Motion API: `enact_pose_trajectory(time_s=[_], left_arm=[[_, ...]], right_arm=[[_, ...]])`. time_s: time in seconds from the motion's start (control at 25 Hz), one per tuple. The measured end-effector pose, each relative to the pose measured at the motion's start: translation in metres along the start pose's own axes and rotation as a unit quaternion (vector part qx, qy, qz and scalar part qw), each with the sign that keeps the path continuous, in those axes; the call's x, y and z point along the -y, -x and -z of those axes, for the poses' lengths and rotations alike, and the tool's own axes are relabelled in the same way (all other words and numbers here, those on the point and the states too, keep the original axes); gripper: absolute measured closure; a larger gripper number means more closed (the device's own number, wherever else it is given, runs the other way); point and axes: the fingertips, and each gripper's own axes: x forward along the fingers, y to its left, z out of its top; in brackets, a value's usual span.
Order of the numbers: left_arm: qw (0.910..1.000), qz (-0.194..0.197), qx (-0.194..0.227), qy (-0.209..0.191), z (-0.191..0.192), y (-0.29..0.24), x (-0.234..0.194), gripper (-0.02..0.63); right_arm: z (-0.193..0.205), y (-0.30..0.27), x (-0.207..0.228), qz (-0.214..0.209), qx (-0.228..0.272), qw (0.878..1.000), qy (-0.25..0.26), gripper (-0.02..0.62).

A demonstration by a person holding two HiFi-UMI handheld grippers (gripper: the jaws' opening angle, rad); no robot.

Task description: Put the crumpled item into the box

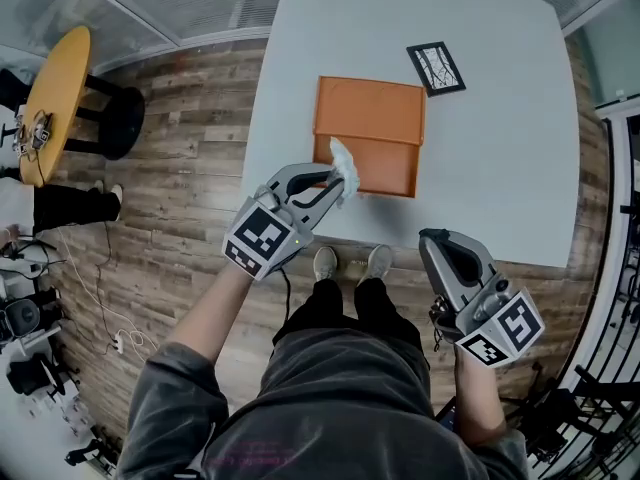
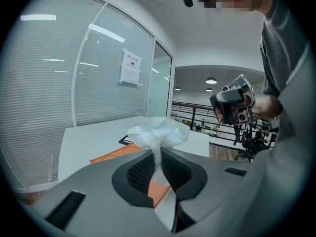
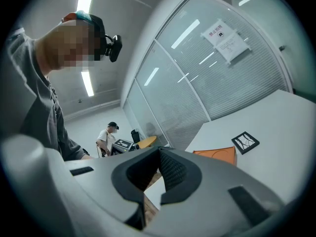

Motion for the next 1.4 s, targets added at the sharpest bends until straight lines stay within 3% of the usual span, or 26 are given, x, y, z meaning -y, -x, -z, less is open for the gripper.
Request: enact_pose_trajectory(time_s=[0.36,0.68,1.0,1.4], left_arm=[[0.9956,0.024,-0.078,-0.048,0.039,-0.054,-0.008,0.554],[0.9831,0.043,-0.156,-0.085,0.088,-0.089,-0.012,0.554],[0.9604,0.052,-0.224,-0.157,0.118,-0.113,-0.016,0.554],[0.9351,0.061,-0.285,-0.202,0.148,-0.129,-0.018,0.554]], right_arm=[[0.011,0.013,0.029,0.013,-0.006,1.0,-0.023,0.591],[0.025,0.024,0.044,0.02,-0.014,0.999,-0.041,0.591],[0.038,0.033,0.057,0.028,-0.018,0.998,-0.057,0.591],[0.047,0.036,0.073,0.035,-0.019,0.997,-0.073,0.591]])
